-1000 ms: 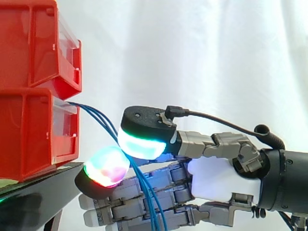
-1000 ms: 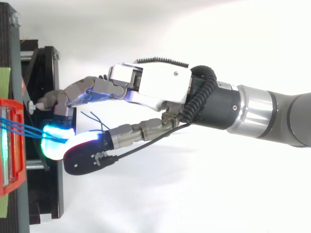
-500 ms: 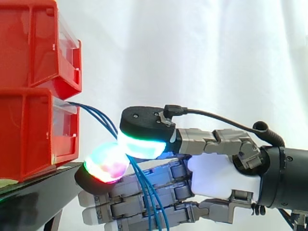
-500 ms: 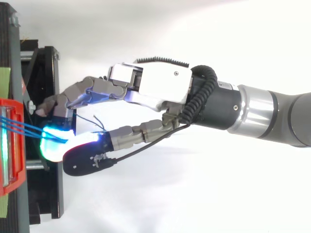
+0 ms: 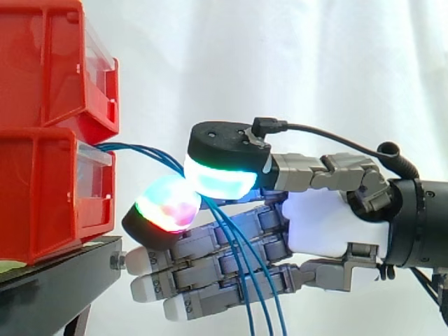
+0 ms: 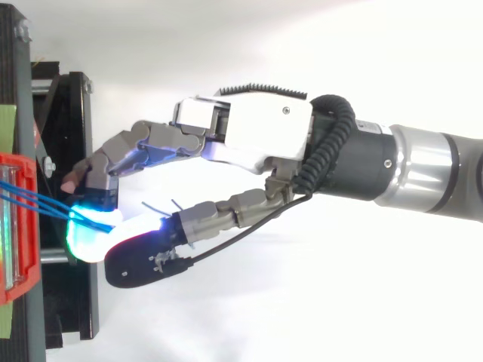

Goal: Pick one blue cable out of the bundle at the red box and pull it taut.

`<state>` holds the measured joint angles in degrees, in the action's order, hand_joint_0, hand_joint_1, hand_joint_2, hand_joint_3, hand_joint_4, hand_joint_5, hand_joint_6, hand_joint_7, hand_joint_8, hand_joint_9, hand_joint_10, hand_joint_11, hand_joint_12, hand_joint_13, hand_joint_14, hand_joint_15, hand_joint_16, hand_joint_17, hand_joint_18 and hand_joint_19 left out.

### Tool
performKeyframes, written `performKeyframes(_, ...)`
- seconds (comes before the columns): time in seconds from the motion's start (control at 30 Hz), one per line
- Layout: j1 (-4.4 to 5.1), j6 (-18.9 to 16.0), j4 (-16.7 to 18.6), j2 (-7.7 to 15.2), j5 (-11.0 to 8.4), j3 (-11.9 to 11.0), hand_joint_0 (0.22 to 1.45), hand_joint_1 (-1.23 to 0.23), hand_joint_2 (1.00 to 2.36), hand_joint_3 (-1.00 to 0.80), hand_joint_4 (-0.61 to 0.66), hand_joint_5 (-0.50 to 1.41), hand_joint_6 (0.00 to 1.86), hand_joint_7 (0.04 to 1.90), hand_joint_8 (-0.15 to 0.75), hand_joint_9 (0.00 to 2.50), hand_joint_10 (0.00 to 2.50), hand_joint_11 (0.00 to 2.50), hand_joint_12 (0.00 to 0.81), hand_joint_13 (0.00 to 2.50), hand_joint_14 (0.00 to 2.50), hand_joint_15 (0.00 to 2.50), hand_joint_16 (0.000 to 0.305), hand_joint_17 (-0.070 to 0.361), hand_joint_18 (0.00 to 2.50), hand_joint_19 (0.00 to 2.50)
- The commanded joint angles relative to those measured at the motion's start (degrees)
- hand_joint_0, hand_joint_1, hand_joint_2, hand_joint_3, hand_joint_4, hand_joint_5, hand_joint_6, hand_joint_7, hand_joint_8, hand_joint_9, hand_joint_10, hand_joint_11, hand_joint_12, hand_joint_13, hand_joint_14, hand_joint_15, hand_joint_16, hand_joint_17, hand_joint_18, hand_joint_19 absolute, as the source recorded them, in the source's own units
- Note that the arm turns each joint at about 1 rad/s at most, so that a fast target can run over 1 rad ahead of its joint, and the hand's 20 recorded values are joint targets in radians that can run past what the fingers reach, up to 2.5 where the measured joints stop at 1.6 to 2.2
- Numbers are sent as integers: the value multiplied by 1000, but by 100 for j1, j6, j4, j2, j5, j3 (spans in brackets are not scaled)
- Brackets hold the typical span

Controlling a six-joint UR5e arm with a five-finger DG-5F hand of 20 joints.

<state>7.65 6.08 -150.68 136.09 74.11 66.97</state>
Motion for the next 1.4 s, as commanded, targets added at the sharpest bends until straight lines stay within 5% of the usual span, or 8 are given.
performKeyframes(0.0, -18, -2, -277, -100, -2, 0, 639, -805, 1011, -46, 106, -165, 913, 797, 335, 501, 3, 184, 358, 372, 4, 130, 58, 129, 331, 61)
performKeyframes(0.6, -62, -133, -726, -144, 7, -158, 657, -851, 1016, -165, 119, -173, 885, 804, 307, 491, 3, 206, 335, 337, 5, 125, 52, 118, 303, 55)
performKeyframes(0.8, -88, -248, -1227, -144, 15, -263, 654, -847, 1016, -177, 124, -175, 884, 808, 315, 550, 5, 296, 334, 334, 5, 125, 52, 118, 300, 65)
performKeyframes(1.03, -97, -406, -1578, -153, 33, -360, 656, -841, 1016, -187, 122, -177, 884, 798, 342, 750, 12, 660, 335, 344, 5, 141, 53, 118, 297, 72)
performKeyframes(1.37, -124, -415, -2009, -153, 86, -571, 656, -835, 1017, -189, 124, -179, 885, 795, 348, 835, 10, 856, 336, 353, 5, 144, 53, 118, 297, 71)
